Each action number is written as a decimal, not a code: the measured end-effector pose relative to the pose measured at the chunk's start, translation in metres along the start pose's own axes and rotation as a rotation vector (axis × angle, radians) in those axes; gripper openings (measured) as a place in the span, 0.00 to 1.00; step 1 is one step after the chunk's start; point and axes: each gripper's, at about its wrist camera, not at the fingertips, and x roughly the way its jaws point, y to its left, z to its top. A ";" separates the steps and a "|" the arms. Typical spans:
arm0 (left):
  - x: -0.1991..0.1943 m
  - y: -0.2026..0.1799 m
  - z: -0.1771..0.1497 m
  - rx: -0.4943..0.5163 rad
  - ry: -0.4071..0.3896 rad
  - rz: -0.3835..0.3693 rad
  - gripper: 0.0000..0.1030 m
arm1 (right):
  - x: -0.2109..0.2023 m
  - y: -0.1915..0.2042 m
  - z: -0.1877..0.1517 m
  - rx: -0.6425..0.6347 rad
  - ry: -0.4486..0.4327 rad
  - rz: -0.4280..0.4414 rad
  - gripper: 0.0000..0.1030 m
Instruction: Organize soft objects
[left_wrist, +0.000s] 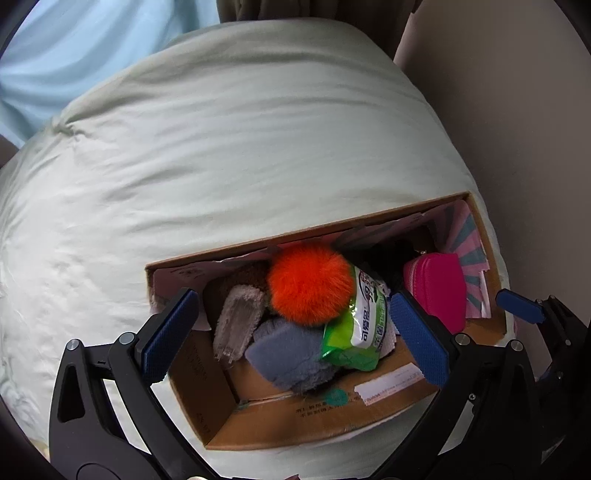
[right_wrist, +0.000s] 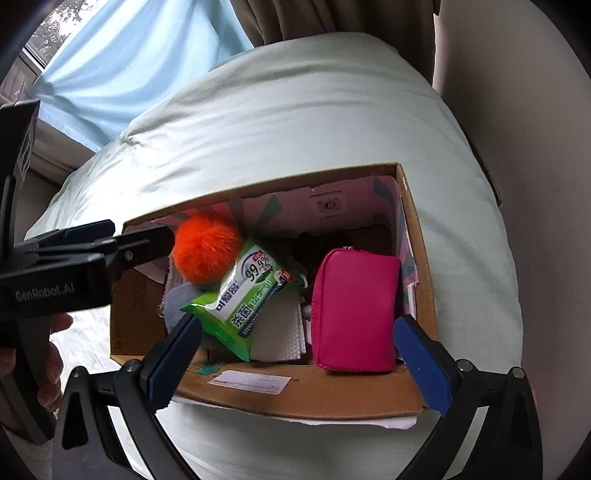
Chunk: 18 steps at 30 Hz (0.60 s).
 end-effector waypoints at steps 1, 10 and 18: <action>-0.003 0.000 0.000 0.000 -0.006 -0.002 1.00 | -0.004 0.001 0.000 -0.002 -0.007 -0.002 1.00; -0.067 0.011 -0.015 -0.034 -0.088 -0.016 1.00 | -0.048 0.030 0.000 -0.036 -0.072 -0.007 1.00; -0.165 0.054 -0.046 -0.131 -0.207 -0.027 1.00 | -0.118 0.084 0.005 -0.066 -0.149 -0.016 1.00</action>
